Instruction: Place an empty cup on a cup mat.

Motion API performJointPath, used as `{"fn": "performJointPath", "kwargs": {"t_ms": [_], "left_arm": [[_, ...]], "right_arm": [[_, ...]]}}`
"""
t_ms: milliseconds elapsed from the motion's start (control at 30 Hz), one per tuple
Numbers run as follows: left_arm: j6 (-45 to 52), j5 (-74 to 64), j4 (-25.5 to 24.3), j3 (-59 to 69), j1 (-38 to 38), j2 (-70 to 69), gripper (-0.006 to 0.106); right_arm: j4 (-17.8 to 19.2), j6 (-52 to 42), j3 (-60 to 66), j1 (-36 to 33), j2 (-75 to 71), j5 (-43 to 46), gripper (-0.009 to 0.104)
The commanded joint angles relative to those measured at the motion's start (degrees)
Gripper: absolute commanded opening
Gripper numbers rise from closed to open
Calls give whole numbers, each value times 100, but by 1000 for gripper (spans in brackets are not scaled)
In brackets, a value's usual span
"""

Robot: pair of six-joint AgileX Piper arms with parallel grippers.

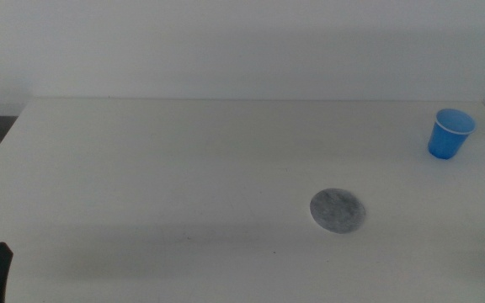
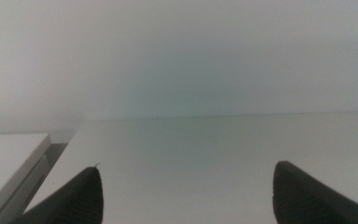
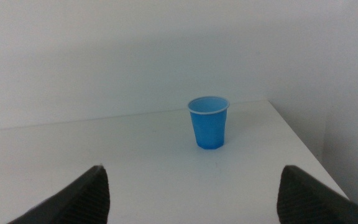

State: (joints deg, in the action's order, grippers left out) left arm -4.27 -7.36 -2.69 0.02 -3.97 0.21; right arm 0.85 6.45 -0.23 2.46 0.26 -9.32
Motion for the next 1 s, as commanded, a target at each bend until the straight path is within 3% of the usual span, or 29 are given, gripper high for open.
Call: {"fn": "performJointPath", "kwargs": {"t_ms": [0, 433, 633, 867, 967], "left_arm": [[-16, 74, 13, -2, -6, -21, 94], [-16, 74, 13, -2, -6, -21, 94], [-16, 74, 13, -2, -6, -21, 94], [-16, 74, 13, -2, -6, -21, 94], [-16, 74, 13, -2, -6, -21, 94]], "right_arm": [[7, -31, 23, 34, -26, 56, 93], [-17, -22, -1077, 34, 658, -615, 93], [-17, -22, -2018, 34, 1940, -750, 93], [-85, -22, -3315, 34, 3402, -1861, 93], [-85, 493, -3830, 34, 4134, -2109, 93]]}}
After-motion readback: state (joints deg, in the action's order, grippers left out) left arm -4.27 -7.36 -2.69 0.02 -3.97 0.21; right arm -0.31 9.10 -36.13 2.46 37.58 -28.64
